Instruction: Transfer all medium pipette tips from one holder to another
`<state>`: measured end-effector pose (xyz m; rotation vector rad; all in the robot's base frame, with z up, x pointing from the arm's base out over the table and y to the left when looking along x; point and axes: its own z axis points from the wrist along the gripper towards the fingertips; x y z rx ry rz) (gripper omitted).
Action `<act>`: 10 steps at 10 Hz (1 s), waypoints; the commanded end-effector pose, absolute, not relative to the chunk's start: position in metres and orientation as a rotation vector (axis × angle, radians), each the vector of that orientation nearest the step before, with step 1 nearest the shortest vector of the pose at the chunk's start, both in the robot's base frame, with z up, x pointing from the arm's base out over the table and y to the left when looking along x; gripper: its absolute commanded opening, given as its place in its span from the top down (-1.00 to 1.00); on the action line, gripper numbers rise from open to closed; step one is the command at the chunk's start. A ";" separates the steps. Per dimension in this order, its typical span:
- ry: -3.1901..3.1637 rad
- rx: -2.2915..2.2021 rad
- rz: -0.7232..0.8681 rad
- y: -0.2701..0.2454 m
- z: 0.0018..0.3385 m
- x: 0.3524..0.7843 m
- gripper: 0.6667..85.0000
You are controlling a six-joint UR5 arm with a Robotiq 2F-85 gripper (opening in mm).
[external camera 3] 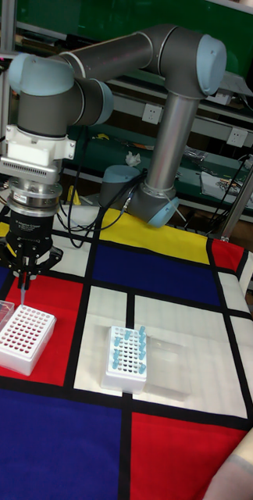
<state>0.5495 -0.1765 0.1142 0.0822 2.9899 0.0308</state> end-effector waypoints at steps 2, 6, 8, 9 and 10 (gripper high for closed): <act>2.990 0.097 0.029 -0.176 0.118 0.549 0.99; 2.990 0.099 0.020 -0.175 0.116 0.549 0.99; 2.986 0.103 0.012 -0.174 0.115 0.550 0.99; 2.986 0.104 0.007 -0.173 0.116 0.550 0.99; 2.988 0.104 0.000 -0.174 0.116 0.550 0.99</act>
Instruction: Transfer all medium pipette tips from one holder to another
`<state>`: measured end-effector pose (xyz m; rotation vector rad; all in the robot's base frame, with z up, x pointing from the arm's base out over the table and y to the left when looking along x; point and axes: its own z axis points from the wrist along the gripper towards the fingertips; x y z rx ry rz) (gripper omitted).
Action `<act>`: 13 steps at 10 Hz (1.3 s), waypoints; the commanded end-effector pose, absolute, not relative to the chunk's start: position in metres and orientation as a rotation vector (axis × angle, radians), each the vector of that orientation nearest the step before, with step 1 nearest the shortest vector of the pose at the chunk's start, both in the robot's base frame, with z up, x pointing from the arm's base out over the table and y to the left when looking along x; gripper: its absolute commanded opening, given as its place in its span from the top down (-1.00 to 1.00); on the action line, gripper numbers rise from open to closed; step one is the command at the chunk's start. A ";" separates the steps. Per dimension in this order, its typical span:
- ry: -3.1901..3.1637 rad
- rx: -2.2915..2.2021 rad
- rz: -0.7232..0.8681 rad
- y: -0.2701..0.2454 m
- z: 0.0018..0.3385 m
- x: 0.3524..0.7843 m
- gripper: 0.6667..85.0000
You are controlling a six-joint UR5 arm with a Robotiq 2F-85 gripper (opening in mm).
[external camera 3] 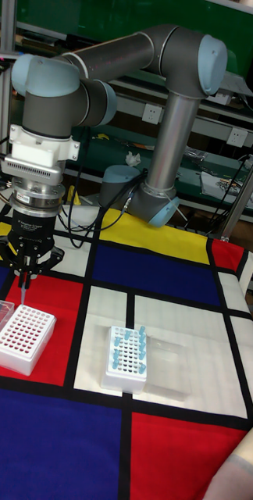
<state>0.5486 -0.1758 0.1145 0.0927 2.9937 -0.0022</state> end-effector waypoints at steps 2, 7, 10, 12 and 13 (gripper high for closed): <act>2.992 0.104 -0.007 -0.174 0.118 0.549 0.99; 2.998 0.101 -0.016 -0.174 0.118 0.548 0.99; 2.998 0.105 -0.028 -0.173 0.119 0.551 0.99; 2.997 0.107 -0.034 -0.173 0.120 0.553 0.99; 2.997 0.109 -0.034 -0.172 0.120 0.554 0.99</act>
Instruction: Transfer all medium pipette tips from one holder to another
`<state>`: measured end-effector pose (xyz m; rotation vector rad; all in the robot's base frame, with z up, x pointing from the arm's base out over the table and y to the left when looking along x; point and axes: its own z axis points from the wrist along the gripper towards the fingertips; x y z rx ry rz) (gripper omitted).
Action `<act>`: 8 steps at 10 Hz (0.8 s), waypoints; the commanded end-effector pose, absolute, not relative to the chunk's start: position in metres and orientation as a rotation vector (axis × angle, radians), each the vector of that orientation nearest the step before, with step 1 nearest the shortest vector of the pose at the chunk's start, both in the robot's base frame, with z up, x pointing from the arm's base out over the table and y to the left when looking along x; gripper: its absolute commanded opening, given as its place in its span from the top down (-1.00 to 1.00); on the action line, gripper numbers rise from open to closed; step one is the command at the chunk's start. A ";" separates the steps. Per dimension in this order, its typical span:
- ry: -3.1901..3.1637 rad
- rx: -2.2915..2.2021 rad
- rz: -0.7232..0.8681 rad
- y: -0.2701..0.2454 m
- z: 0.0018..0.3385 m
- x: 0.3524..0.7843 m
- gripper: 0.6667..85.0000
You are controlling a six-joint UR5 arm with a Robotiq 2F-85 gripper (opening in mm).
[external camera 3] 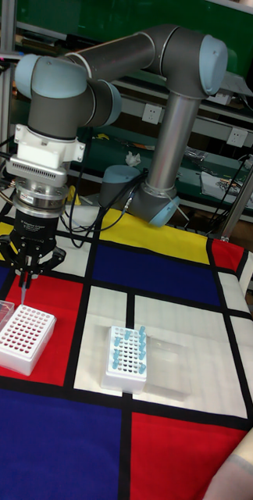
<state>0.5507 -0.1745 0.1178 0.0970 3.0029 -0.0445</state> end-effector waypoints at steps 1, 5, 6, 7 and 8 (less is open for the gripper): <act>2.997 0.111 -0.036 -0.172 0.120 0.554 0.99; 2.992 0.128 -0.046 -0.168 0.120 0.556 0.99; 2.990 0.135 -0.050 -0.167 0.119 0.556 0.99; 2.990 0.135 -0.050 -0.167 0.119 0.556 0.99; 2.989 0.133 -0.048 -0.167 0.119 0.556 0.99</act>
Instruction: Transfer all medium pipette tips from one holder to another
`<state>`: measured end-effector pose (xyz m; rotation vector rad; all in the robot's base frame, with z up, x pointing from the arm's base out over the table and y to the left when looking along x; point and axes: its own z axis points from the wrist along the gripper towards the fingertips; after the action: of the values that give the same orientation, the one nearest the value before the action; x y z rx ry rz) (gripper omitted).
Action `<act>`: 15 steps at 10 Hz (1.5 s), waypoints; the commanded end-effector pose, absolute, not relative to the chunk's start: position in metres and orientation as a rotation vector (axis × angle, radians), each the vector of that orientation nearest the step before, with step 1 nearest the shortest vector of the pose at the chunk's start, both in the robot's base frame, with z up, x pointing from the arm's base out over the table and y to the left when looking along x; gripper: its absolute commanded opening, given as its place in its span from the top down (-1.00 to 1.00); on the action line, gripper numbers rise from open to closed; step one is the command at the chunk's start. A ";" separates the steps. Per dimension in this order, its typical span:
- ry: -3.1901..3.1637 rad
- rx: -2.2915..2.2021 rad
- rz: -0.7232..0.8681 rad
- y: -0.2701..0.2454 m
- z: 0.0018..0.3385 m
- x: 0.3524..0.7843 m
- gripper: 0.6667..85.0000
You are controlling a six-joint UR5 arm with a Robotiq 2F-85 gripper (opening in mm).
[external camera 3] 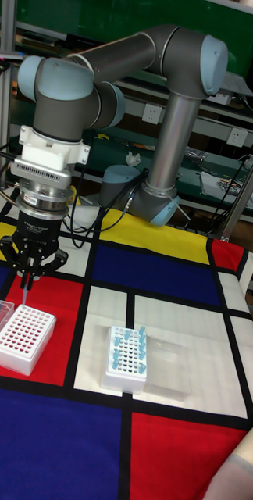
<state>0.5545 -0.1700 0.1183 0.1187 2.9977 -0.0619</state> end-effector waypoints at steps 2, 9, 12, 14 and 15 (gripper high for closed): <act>2.984 0.132 -0.048 -0.167 0.118 0.558 0.99; 2.965 0.107 -0.025 -0.167 0.111 0.562 0.99; 2.955 0.095 -0.010 -0.166 0.108 0.562 0.99; 2.963 0.079 0.018 -0.163 0.104 0.560 0.99; 2.976 0.059 0.043 -0.158 0.104 0.557 0.98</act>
<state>0.5593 -0.1653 0.1052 0.0777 2.9685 -0.0109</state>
